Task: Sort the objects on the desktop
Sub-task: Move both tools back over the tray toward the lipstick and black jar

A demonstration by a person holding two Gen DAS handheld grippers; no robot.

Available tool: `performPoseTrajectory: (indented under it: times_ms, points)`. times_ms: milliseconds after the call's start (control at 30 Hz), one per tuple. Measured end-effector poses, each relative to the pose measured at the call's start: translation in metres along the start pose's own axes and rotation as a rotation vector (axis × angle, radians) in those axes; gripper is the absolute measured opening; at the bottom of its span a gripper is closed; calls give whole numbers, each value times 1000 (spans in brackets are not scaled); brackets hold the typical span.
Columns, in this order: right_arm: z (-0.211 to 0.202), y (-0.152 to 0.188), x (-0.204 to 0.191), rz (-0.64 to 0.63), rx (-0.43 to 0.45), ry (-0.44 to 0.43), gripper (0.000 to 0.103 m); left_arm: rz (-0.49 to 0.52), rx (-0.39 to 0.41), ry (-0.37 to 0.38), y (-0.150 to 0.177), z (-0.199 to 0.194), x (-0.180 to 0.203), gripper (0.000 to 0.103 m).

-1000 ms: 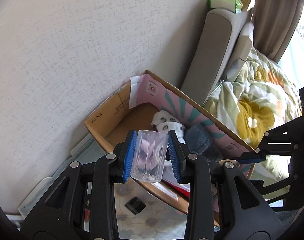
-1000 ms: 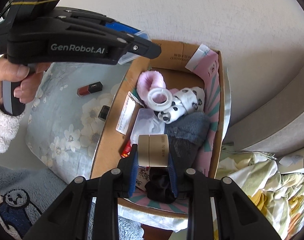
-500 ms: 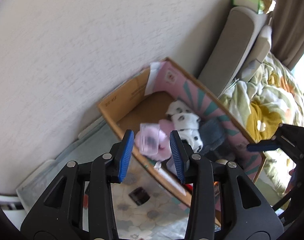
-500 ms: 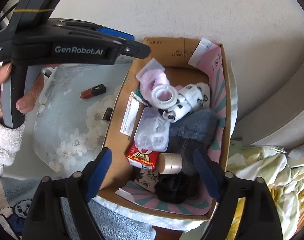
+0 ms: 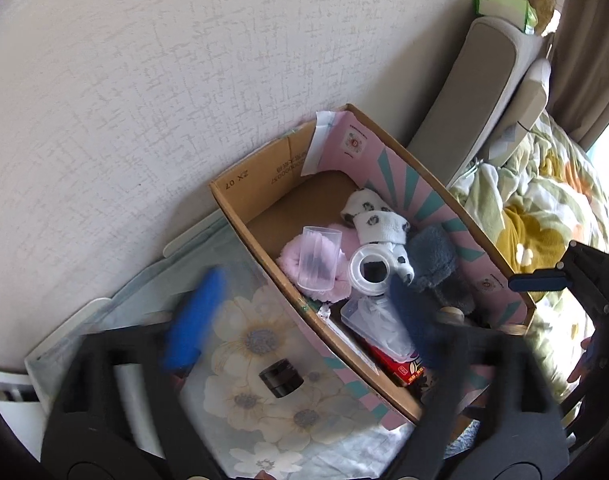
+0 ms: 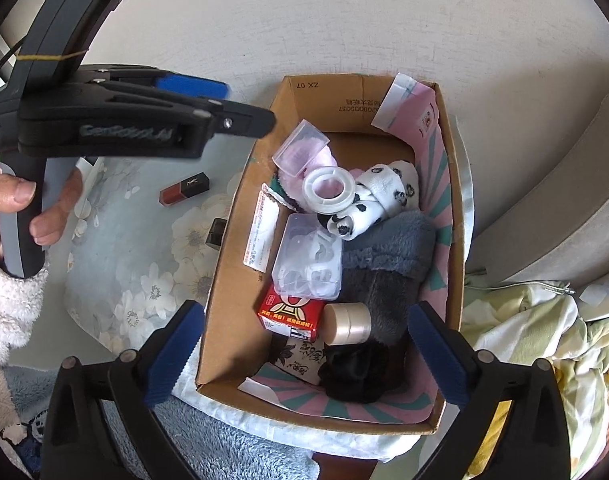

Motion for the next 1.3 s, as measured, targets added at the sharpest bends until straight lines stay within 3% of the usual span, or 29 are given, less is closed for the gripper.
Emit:
performPoseTrajectory:
  times_ms: [200,433,533,633,800,1000,1133,1300]
  points:
    - [-3,1,-3,-10,21,16,102,-11,26,-18,1,-12,-7,102]
    - [-20,-8,-21,-24,110,-11,102,-68,83,-32,17,-38,-34,102]
    - [-24,-11,-38,-30,136,-55,102,-88,89,-57,28,-48,-55,102]
    - [-19,-7,-62,-59,81,-102,102,-105,89,-90,41,-55,-76,102]
    - [-31,-12,-94,-110,165,-86,102,-149,97,-104,63,-70,-109,102]
    - [-30,-23,-127,-127,175,-95,102,-163,124,-115,86,-83,-136,102]
    - [-23,-24,-149,-127,196,-75,102,-162,133,-94,99,-80,-145,102]
    - [3,-18,-165,-23,244,-39,102,-133,114,-81,119,-56,-152,102]
Point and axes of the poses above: each gripper's, at about its wrist camera, not at the fingertips, and z roughly the way its jaws point, x to its right, y to its underside, the point moved 9 cm from there along z, roughly the way its jaws point, and after that the axes turned 2 degrees about y, right-handed, at the moved point
